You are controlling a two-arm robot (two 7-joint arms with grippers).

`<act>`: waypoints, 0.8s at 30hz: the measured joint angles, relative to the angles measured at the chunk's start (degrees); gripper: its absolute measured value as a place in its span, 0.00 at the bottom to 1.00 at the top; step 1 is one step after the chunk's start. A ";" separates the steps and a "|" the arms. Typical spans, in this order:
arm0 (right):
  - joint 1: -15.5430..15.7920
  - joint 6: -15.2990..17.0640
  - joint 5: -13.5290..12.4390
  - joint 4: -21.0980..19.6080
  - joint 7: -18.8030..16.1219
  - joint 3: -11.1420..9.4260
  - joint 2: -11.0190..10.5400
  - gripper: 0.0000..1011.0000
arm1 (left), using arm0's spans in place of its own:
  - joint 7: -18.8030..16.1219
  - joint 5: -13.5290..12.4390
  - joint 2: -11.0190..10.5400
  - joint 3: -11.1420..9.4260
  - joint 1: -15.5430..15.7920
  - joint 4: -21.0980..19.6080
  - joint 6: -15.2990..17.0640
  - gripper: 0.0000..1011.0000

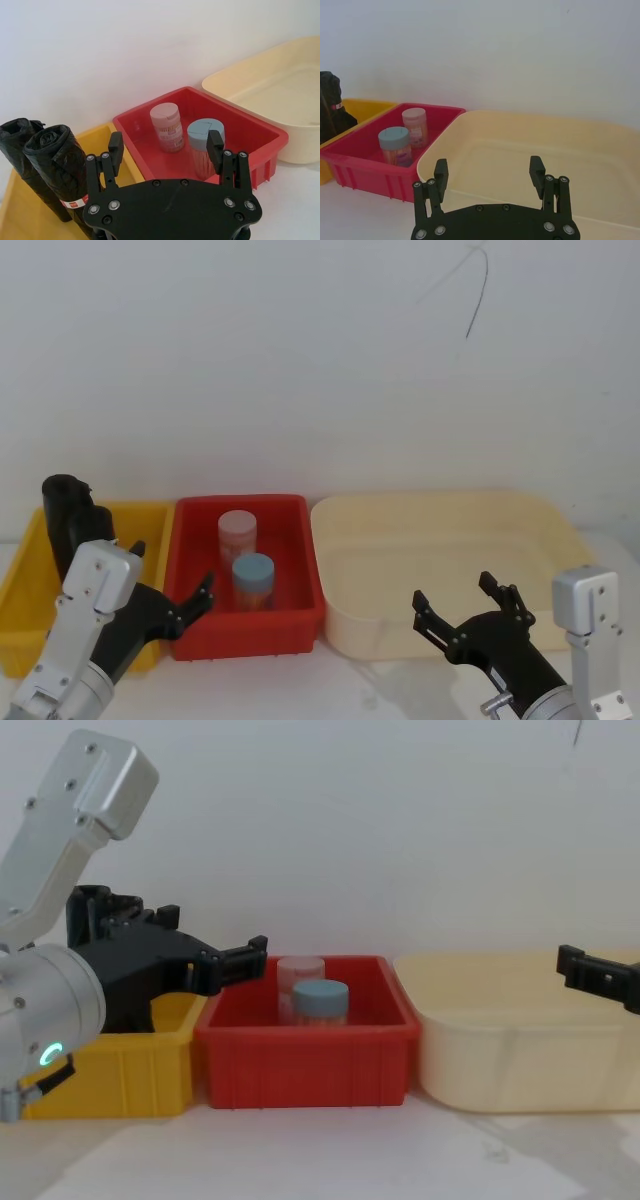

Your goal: Pick up the garbage bag with the one hand and transfer it to the other hand.

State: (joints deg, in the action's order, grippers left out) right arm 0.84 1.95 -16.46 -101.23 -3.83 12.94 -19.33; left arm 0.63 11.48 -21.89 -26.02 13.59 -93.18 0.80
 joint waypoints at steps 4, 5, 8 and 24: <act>0.00 0.00 0.00 0.00 0.00 0.00 0.00 0.99 | 0.05 0.02 0.07 0.02 0.00 -0.17 0.11 0.99; 0.00 0.00 0.00 0.00 0.00 0.00 0.00 0.99 | 0.08 0.05 0.08 0.05 -0.02 -0.26 0.23 0.99; 0.00 0.00 0.00 0.00 0.00 0.00 0.00 0.99 | 0.31 0.57 0.02 0.42 -0.53 -1.24 1.10 0.99; 0.00 0.00 0.00 0.00 0.00 0.00 0.00 0.99 | 1.37 6.49 -3.61 7.26 -6.50 -7.78 5.71 0.99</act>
State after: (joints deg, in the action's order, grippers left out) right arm 0.84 1.95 -16.46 -101.23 -3.83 12.94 -19.33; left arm 2.00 17.97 -25.50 -18.77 7.09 -100.96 6.51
